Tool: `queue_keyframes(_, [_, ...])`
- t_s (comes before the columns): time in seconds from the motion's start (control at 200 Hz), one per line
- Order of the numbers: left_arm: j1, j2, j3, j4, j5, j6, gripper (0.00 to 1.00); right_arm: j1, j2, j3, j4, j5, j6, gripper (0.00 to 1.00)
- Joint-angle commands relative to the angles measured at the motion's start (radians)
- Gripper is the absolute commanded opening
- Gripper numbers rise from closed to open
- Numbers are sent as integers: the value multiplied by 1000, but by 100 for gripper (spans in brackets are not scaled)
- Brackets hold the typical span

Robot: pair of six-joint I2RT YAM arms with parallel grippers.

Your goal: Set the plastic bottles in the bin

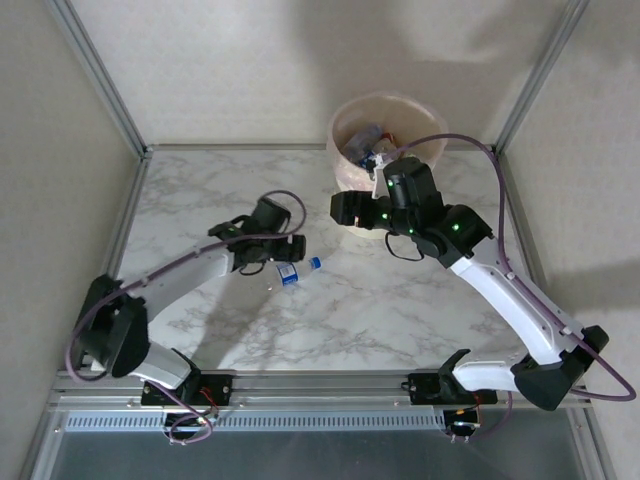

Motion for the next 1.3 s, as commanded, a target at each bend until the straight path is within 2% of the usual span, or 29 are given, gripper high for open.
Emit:
queue_keyframes(0.0, [-43, 42, 31, -77, -47, 109, 100, 4, -3, 52, 17, 32, -8, 74])
queue_keyframes(0.06, [-43, 52, 23, -61, -60, 123, 100, 4, -5, 58, 16, 45, -3, 75])
queue_keyframes(0.195, [-46, 68, 0, -33, -12, 179, 100, 3, -28, 60, 9, 80, 14, 78])
queue_keyframes(0.35, [-51, 103, -29, 3, -49, 219, 100, 4, -61, 57, -1, 120, 31, 79])
queue_keyframes(0.541, [-55, 110, -78, 27, 45, 253, 100, -3, -96, 65, -9, 158, 54, 79])
queue_keyframes(0.741, [-57, 146, -102, 48, 89, 265, 99, -21, -113, 72, -15, 160, 75, 79])
queue_keyframes(0.936, [-57, 242, -88, 46, 143, 269, 88, -27, -116, 73, -16, 146, 79, 78])
queue_keyframes(1.051, [-60, 240, -87, 56, 148, 256, 82, -27, -125, 71, -17, 147, 83, 77])
queue_keyframes(1.186, [-60, 182, -75, 57, 126, 253, 68, -27, -133, 71, -27, 152, 86, 73])
queue_keyframes(1.297, [-60, 139, -72, 63, 116, 259, 56, -73, -140, 81, -35, 158, 85, 68])
